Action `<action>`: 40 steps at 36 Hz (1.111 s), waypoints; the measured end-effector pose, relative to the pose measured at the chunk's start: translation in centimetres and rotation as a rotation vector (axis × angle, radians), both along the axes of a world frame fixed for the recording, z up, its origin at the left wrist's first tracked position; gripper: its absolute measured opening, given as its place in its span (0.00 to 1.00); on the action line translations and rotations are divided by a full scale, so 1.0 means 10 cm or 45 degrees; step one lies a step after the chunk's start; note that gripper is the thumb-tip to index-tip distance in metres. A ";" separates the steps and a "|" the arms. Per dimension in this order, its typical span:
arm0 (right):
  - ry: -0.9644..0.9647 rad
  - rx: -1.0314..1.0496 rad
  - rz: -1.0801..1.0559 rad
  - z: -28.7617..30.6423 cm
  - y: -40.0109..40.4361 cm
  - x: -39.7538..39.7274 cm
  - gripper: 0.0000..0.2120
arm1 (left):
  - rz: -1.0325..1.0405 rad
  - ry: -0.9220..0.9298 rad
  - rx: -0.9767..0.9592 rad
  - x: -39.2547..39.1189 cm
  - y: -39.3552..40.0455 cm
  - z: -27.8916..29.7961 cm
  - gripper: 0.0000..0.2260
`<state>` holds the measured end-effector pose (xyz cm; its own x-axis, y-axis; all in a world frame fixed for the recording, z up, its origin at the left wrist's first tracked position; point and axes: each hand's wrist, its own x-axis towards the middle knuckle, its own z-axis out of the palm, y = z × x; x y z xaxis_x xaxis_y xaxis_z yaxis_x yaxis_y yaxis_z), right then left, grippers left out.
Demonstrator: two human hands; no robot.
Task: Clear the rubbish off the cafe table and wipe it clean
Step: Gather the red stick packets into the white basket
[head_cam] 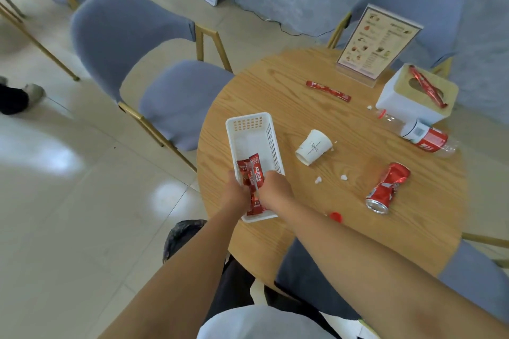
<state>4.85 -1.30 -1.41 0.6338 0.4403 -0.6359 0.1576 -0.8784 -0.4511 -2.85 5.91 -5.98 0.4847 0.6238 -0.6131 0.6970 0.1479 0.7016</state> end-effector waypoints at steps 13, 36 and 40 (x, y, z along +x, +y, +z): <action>-0.017 -0.181 0.109 -0.22 0.04 -0.07 0.11 | -0.023 -0.003 0.006 -0.01 0.01 0.07 0.21; 0.140 0.173 -0.218 0.10 0.12 0.33 0.11 | -0.183 0.071 -0.191 0.23 0.55 0.38 0.15; -0.002 0.296 -0.357 0.25 0.11 0.73 0.07 | -0.278 0.060 -0.108 0.35 0.68 0.39 0.13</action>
<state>12.13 -0.16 1.05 0.7513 0.3818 -0.5383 -0.0742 -0.7616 -0.6438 0.67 12.68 -2.09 0.5721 0.4527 -0.6839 0.7507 0.0468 0.6589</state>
